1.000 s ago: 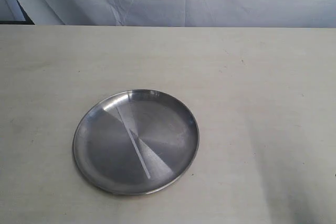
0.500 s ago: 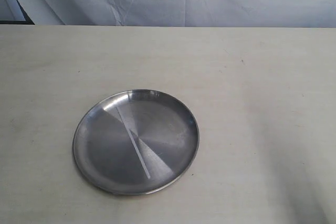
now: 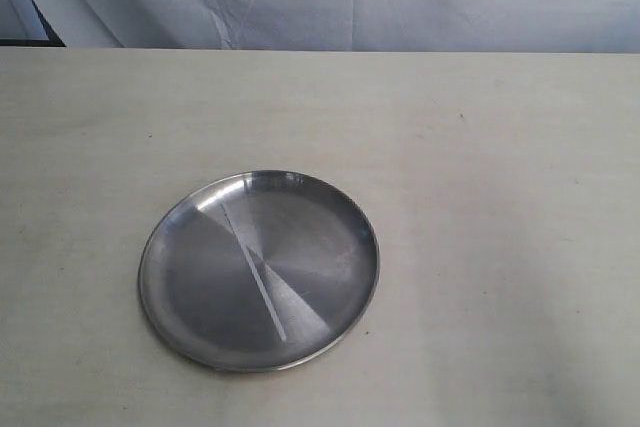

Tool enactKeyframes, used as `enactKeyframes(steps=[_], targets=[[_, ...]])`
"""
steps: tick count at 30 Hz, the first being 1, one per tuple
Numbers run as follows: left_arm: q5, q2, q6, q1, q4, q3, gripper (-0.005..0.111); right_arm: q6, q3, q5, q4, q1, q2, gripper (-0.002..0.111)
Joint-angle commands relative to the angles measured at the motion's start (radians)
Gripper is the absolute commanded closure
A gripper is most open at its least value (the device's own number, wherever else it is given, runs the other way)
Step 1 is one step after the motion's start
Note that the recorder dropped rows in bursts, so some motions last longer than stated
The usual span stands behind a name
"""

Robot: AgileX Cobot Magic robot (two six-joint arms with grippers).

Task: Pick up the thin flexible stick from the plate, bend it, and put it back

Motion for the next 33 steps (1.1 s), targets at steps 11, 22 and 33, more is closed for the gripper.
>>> enactKeyframes(steps=[11, 22, 33], targets=[[-0.005, -0.006, -0.005, 0.002, 0.002, 0.005, 0.106, -0.640, -0.616, 1.187, 0.259, 0.365, 1.183, 0.109], [-0.005, -0.006, -0.005, 0.002, 0.002, 0.005, 0.106, -0.606, -0.719, 1.048, 0.216, 0.580, 1.393, 0.080], [-0.005, -0.006, -0.005, 0.002, 0.002, 0.005, 0.106, -0.536, -0.776, 0.972, 0.204, 0.593, 1.539, 0.061]])
